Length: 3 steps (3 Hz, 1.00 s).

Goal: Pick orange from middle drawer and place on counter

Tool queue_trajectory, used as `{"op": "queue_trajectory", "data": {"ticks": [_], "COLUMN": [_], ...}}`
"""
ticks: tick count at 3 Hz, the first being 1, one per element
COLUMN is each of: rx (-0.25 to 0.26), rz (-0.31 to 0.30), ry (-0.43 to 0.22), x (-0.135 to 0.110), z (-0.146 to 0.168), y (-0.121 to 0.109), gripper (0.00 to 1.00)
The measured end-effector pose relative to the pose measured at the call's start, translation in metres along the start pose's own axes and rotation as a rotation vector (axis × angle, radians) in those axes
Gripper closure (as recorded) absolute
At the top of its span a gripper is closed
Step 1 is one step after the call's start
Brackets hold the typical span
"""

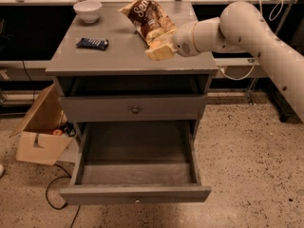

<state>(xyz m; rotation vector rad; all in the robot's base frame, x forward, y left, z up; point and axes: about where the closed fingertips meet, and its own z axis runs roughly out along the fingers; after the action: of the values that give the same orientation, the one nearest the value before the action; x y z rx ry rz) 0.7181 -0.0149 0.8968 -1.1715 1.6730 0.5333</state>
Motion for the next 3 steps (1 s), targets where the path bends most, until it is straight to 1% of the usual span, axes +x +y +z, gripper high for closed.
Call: {"op": "queue_trajectory", "data": {"ticks": [1,2,3], "rx": [0.126,0.252,0.336], "rz": [0.125,0.270,0.340], "ry": [0.047,0.073,0.058], "x": [0.014,0.036,0.049], "z": [0.007,0.015,0.019], "y": [-0.052,-0.095,-0.118], "gripper": [1.00,1.00,1.00]}}
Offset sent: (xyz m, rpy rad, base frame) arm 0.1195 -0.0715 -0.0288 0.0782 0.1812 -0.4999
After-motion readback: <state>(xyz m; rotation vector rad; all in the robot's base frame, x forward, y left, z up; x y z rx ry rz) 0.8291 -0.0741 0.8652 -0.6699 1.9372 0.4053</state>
